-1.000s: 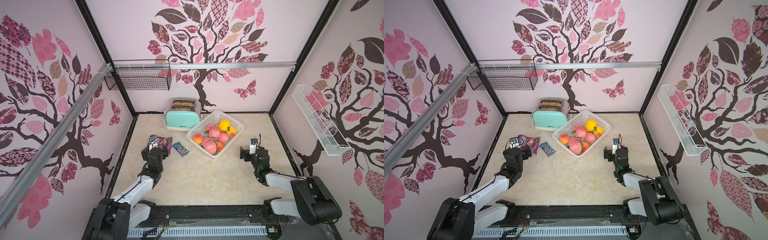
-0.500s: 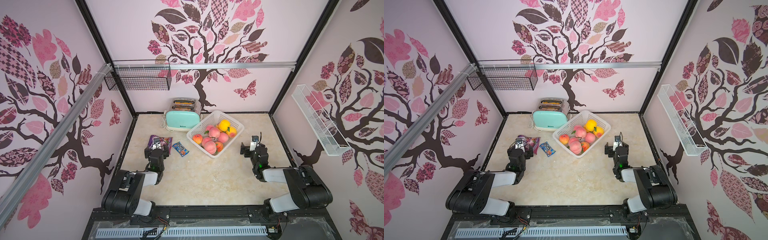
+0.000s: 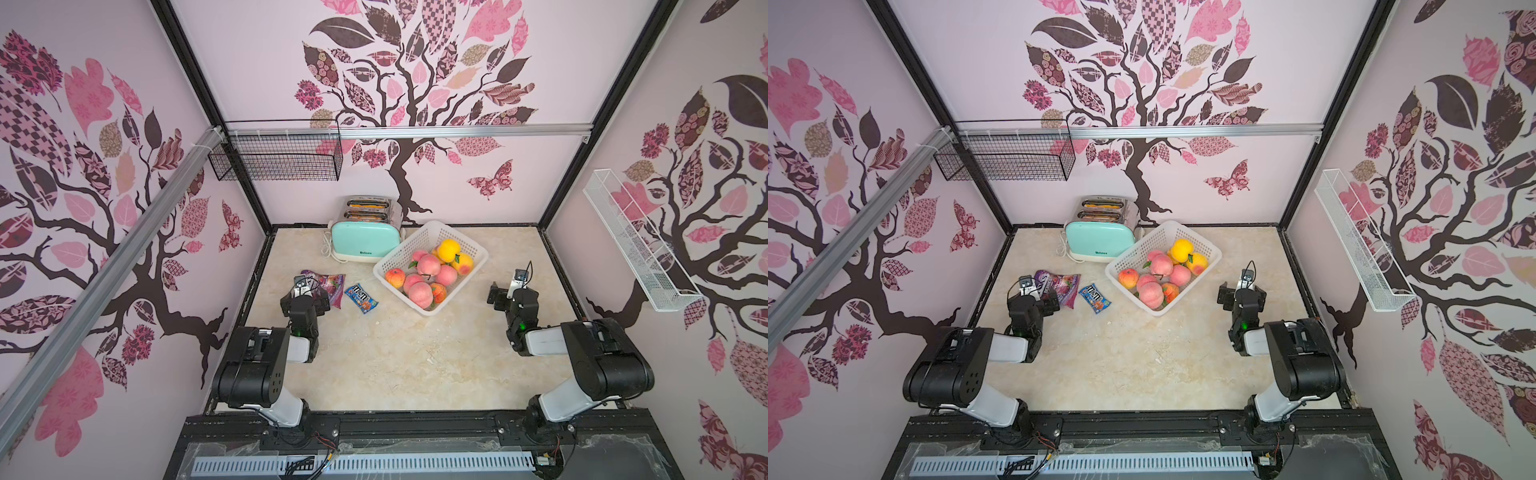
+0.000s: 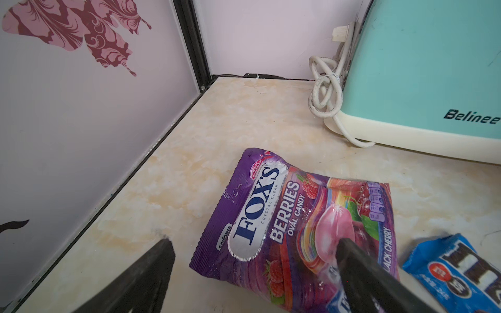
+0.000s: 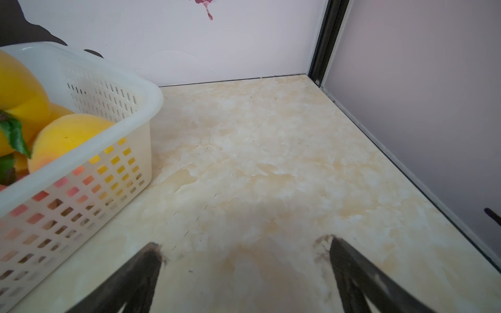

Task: Put the peaches into the basket
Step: Reset both arms

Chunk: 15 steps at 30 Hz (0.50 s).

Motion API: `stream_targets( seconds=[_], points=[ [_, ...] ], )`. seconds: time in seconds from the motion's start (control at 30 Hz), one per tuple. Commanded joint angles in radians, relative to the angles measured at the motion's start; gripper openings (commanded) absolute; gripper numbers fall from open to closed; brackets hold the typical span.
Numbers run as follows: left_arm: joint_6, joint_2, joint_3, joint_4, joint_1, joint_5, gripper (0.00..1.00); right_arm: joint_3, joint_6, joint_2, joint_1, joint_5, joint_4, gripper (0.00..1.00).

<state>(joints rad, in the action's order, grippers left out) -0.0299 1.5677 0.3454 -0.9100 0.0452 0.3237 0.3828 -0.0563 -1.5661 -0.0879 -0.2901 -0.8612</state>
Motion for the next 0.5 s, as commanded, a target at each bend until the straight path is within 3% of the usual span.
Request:
stream_targets(
  seconds=[0.0,0.47],
  points=[
    [-0.013,-0.007,0.018,-0.007,-0.004,-0.017,0.97,0.018,0.020,0.010,0.003,-0.017,-0.006,0.99],
    [-0.013,-0.006,0.020,-0.001,-0.006,-0.021,0.97,0.018,0.019,0.014,0.002,-0.020,-0.006,0.99]
  ],
)
